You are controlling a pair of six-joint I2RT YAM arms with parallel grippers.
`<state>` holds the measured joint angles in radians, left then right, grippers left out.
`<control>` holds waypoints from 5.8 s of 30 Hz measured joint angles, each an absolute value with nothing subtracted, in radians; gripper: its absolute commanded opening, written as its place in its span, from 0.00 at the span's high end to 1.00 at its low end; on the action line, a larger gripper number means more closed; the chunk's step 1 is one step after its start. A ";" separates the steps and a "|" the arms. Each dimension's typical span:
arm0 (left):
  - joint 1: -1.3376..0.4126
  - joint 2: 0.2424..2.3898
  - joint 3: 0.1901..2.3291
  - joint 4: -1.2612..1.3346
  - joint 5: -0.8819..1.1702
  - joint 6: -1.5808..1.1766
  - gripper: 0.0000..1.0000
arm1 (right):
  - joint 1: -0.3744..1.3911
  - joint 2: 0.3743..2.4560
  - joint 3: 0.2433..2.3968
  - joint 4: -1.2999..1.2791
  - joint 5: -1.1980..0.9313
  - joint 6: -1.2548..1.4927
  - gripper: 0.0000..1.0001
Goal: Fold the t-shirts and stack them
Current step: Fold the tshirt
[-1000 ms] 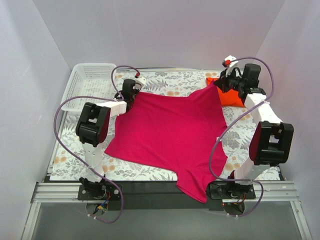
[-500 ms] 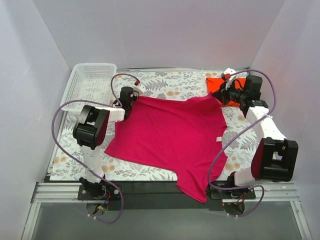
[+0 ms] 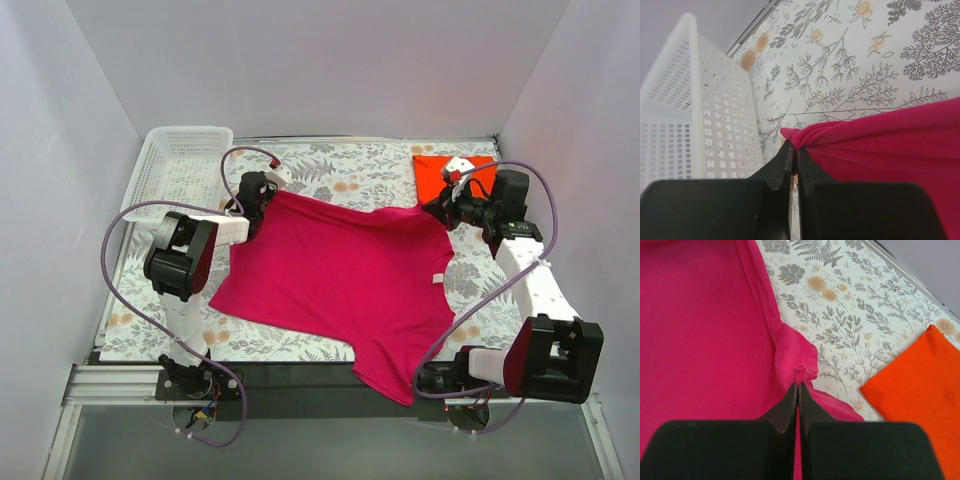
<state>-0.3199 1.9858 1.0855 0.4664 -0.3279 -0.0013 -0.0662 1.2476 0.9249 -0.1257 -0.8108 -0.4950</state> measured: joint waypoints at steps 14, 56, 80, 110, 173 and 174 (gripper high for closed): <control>-0.324 1.986 1.073 0.487 -0.329 0.023 1.00 | -0.066 1.181 0.922 -0.239 -0.887 -0.528 0.99; -0.332 1.964 0.918 0.614 -0.363 0.056 1.00 | -0.050 1.083 0.852 -0.455 -0.990 -0.687 0.99; -0.349 1.939 0.845 0.689 -0.404 0.067 1.00 | -0.050 1.060 0.818 -0.476 -0.986 -0.712 0.99; -0.349 1.939 0.825 0.700 -0.408 0.067 1.00 | -0.050 1.078 0.802 -0.477 -0.975 -0.720 0.99; -0.400 0.716 0.561 -0.052 -0.047 -0.741 0.16 | 0.108 1.617 0.920 -0.562 -0.587 -0.549 0.70; -0.400 0.715 0.561 -0.052 -0.047 -0.741 0.16 | 0.111 1.617 0.919 -0.567 -0.582 -0.551 0.73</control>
<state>-0.4004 0.7155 0.5613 -0.0517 -0.0467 -0.7414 0.1112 1.6169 0.9192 -0.5667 -0.5819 -0.5514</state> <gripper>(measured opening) 0.839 0.332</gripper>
